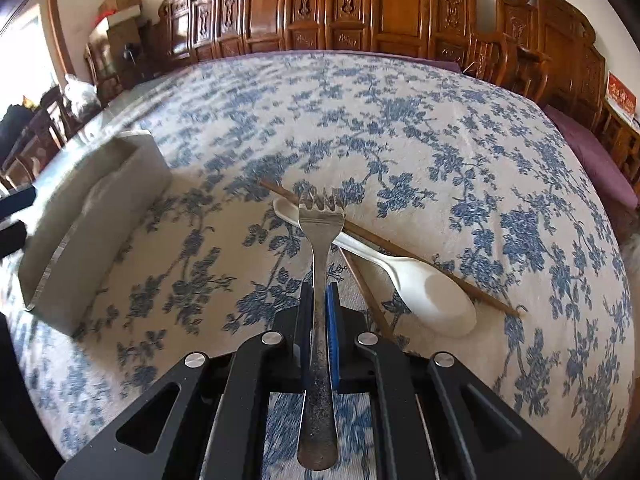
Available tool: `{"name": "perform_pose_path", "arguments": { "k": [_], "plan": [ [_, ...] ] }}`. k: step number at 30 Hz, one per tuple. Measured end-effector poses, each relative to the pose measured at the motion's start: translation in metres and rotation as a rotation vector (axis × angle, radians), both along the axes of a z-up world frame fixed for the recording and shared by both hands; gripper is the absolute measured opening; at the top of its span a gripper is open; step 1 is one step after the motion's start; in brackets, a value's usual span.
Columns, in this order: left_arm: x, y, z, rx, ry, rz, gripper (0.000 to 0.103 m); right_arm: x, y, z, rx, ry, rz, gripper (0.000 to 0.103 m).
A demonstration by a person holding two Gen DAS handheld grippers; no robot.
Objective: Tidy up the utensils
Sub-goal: 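Grasp a metal fork from the cloth with the right gripper, then grasp a wooden chopstick with the left gripper while the right holds the metal fork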
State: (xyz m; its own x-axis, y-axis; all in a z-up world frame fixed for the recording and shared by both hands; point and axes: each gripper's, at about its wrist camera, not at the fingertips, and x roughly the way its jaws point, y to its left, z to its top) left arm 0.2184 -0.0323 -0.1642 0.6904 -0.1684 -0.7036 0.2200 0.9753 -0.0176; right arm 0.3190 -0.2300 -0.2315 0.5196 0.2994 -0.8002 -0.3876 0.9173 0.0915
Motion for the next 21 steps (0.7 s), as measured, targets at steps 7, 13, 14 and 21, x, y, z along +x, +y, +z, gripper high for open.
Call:
{"name": "perform_pose_path", "arguments": {
  "k": [7, 13, 14, 21],
  "plan": [
    [-0.002, -0.027, -0.003, 0.021, 0.018, -0.012, 0.061, -0.014, -0.046, 0.028, 0.061, -0.085, -0.087, 0.008],
    [0.010, -0.060, -0.016, 0.011, 0.065, -0.036, 0.061, -0.010, -0.089, 0.022, -0.016, -0.117, -0.176, 0.008],
    [0.013, -0.067, -0.019, 0.010, 0.073, -0.040, 0.061, -0.009, -0.095, 0.022, -0.021, -0.119, -0.181, 0.008],
    [0.051, -0.111, -0.040, -0.017, 0.151, -0.056, 0.061, -0.004, -0.120, 0.015, -0.065, -0.128, -0.217, 0.008]
  ]
}}
